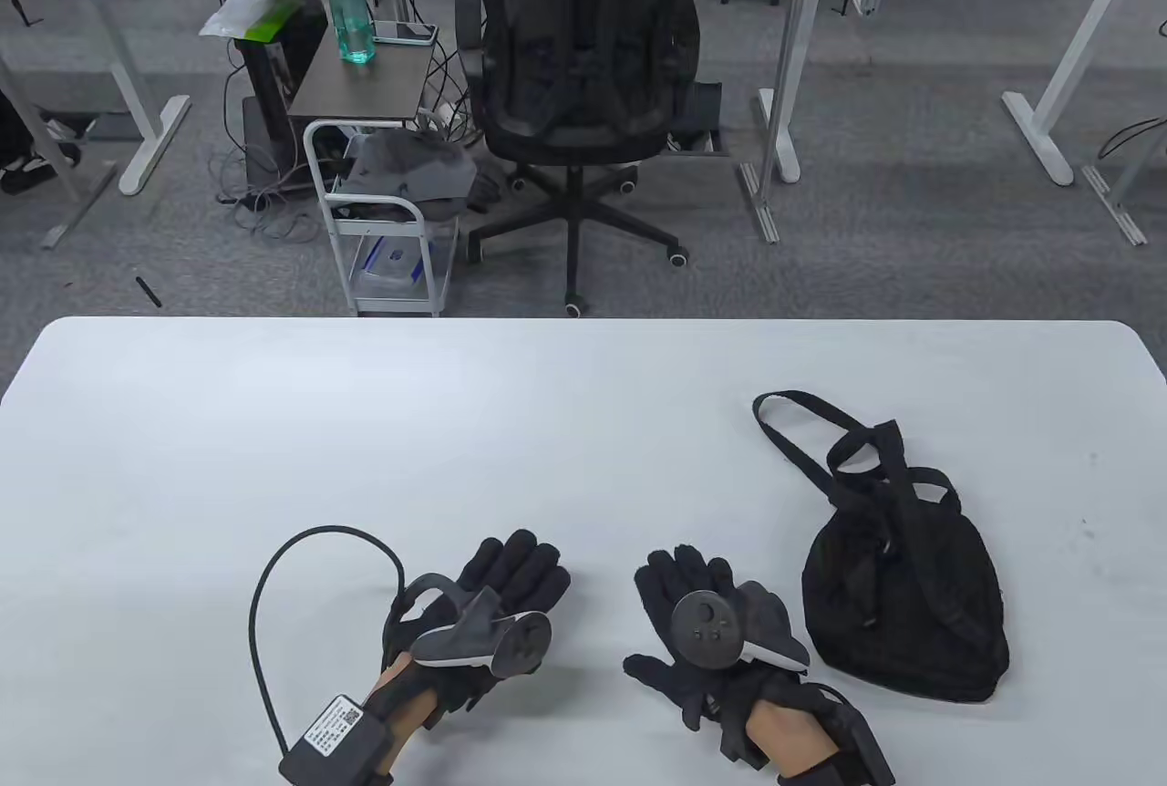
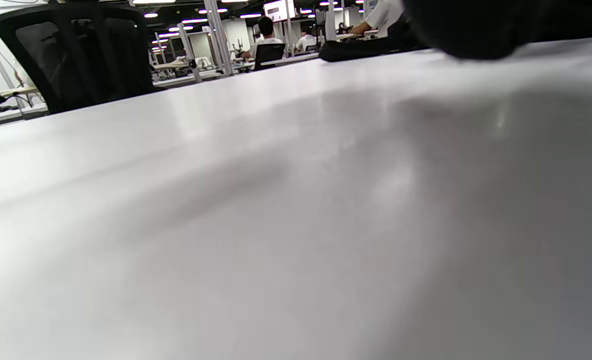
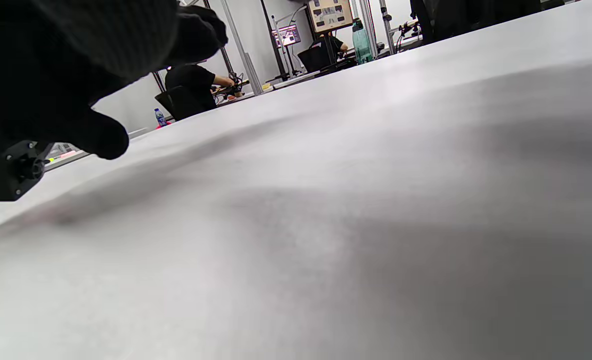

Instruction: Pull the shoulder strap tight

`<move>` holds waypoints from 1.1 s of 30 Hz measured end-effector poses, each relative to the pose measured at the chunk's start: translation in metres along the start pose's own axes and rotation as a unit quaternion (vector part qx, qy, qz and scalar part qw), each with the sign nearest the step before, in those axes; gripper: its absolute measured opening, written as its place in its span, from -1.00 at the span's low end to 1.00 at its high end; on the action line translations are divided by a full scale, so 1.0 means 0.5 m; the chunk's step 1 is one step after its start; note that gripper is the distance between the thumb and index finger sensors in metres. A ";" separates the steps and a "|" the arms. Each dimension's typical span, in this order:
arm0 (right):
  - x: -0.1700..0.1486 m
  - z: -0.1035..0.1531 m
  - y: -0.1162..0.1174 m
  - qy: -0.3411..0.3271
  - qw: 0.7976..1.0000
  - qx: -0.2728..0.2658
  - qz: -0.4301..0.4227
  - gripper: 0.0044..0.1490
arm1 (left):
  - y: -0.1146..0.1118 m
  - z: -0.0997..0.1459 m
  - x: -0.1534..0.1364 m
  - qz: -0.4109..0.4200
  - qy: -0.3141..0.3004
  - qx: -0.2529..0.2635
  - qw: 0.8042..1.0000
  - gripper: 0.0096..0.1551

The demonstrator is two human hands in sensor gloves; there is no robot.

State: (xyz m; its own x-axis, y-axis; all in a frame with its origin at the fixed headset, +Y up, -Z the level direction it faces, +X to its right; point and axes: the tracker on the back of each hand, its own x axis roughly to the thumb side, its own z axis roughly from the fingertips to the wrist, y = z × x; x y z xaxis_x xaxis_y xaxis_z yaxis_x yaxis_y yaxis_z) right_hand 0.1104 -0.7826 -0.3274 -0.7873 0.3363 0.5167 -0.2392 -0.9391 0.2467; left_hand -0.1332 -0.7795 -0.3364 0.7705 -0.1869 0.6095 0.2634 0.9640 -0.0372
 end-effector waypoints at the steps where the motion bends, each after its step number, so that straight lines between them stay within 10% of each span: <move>1: 0.000 0.001 0.000 0.000 1.000 0.001 0.000 0.18 | 0.000 0.000 -0.002 -0.001 0.002 0.000 1.000 0.16; 21: -0.066 0.072 -0.107 0.041 0.992 -0.094 -0.075 0.22 | 0.000 0.010 -0.055 0.013 0.048 -0.006 0.999 0.16; 28: -0.217 0.212 -0.210 0.180 0.953 -0.228 -0.079 0.23 | -0.008 0.009 -0.071 0.015 0.059 -0.015 0.998 0.15; 33: -0.320 0.258 -0.177 0.273 0.937 -0.139 -0.168 0.31 | -0.017 0.004 -0.072 0.000 0.063 -0.032 0.998 0.15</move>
State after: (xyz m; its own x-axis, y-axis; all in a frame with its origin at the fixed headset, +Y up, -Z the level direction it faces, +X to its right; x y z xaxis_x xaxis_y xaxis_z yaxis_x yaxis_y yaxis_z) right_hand 0.3306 -0.7442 -0.3261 -0.7961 0.6013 -0.0678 -0.6048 -0.7943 0.0571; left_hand -0.1644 -0.7806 -0.3562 0.8355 -0.2138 0.5061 0.2974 0.9506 -0.0893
